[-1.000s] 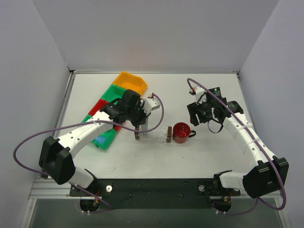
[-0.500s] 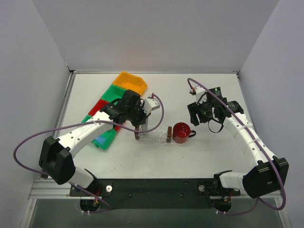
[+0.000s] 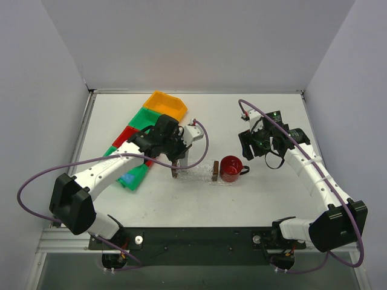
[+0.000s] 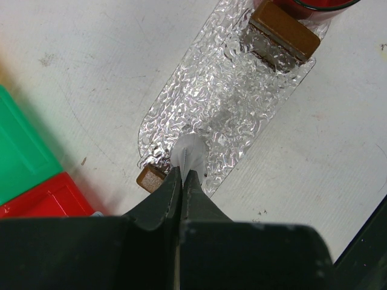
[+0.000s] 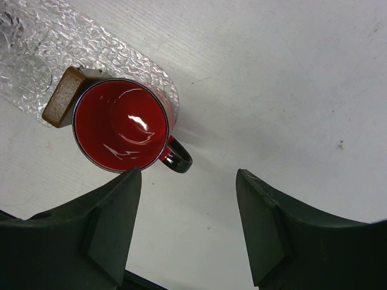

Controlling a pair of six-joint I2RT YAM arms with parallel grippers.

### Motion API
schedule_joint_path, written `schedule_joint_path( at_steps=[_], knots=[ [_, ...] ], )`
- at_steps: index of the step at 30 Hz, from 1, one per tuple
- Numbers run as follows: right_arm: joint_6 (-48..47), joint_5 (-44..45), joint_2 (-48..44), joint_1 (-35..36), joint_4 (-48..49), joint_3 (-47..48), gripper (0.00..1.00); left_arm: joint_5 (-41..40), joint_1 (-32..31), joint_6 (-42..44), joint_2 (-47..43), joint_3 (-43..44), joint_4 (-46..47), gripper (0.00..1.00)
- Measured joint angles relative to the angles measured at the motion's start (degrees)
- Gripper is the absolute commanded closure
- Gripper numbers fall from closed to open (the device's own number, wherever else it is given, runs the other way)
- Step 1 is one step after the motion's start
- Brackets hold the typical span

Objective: Prepare toiletry sets of a toothbrush and toothpaste on the tray

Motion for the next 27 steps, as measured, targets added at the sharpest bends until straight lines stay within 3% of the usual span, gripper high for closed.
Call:
schedule_joint_path(
  at_steps=[4,19,27],
  knots=[
    [0.0,0.0,0.0,0.0,0.0,0.0,0.41,0.0,0.0,0.02,0.0,-0.04,0.04,0.96],
    [0.0,-0.02,0.0,0.0,0.0,-0.02,0.41,0.0,0.0,1.49,-0.13,-0.68,0.39,0.54],
    [0.0,-0.02,0.0,0.0,0.0,-0.02,0.41,-0.42,0.0,1.53,-1.03,-0.74,0.37,0.42]
  ],
)
